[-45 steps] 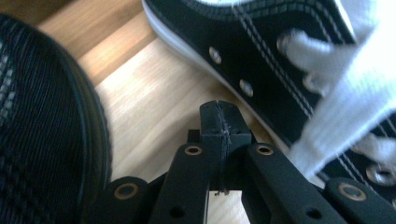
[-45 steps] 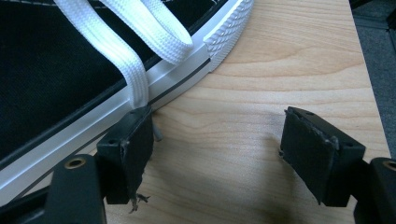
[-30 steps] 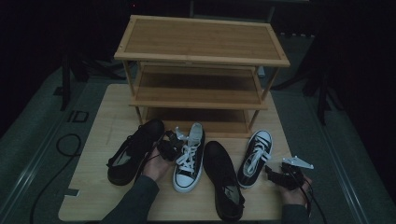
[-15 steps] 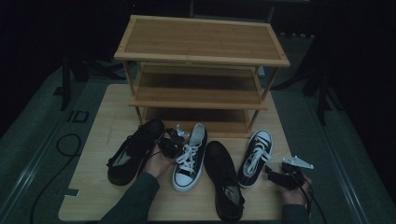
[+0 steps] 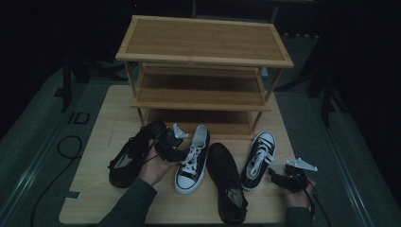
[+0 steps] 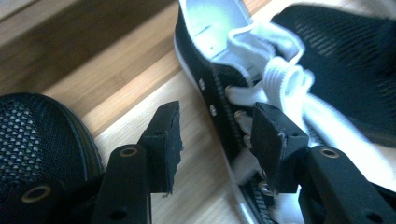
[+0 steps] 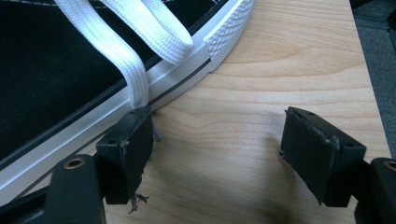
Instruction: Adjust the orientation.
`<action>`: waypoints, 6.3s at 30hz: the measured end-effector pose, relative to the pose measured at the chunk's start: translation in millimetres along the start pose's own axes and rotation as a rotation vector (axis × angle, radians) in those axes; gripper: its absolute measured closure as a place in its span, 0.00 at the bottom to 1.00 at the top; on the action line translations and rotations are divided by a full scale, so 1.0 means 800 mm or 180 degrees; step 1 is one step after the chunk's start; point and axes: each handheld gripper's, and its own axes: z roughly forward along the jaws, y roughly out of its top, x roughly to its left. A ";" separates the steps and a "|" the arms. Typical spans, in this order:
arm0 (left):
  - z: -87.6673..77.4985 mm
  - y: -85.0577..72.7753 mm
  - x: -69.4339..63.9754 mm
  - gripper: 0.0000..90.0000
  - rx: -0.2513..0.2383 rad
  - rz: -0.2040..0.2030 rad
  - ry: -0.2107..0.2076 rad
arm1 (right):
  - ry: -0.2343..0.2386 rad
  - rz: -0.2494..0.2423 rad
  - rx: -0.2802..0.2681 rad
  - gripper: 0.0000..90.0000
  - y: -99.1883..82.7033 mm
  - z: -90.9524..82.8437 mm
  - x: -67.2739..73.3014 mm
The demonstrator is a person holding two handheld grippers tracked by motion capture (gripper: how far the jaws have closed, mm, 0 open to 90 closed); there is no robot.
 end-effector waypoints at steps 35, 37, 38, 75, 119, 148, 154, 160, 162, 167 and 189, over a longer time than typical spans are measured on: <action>-0.021 0.037 -0.071 0.29 -0.0223 0.0089 -0.0536 | 0.0000 -0.0003 -0.0001 0.28 0.000 0.000 0.000; -0.021 0.039 -0.072 0.27 -0.0225 0.0091 -0.0567 | 0.0000 -0.0003 0.0000 0.28 0.000 0.000 0.000; -0.021 0.039 -0.072 0.27 -0.0222 0.0079 -0.0551 | 0.0000 -0.0003 -0.0001 0.28 0.000 0.000 0.000; -0.014 0.052 -0.129 0.24 -0.0130 0.0384 -0.0864 | 0.0002 0.0000 0.0003 0.28 0.000 0.000 0.000; 0.015 0.035 -0.123 0.95 0.0344 0.0103 -0.1177 | 0.0004 -0.0003 0.0002 0.27 0.000 0.000 0.000; -0.100 0.029 -0.041 0.96 -0.0217 0.0034 -0.1021 | 0.0005 -0.0006 0.0004 0.27 0.000 0.000 0.000; -0.132 0.014 -0.012 0.96 -0.0289 -0.0056 -0.0824 | 0.0004 -0.0006 0.0004 0.27 0.000 0.000 0.000; -0.156 -0.004 0.015 0.96 -0.0316 -0.0170 -0.0684 | 0.0002 -0.0005 0.0004 0.27 0.000 0.000 0.000; -0.160 -0.008 0.022 0.96 -0.0316 -0.0210 -0.0615 | 0.0002 -0.0005 0.0004 0.27 0.000 0.000 0.000; -0.165 -0.019 0.040 0.96 -0.0262 -0.0286 -0.0406 | 0.0000 -0.0002 0.0005 0.27 -0.001 -0.001 0.000; -0.081 -0.047 0.068 0.95 0.0369 -0.0311 -0.0073 | -0.0003 0.0003 0.0004 0.27 -0.001 -0.001 0.000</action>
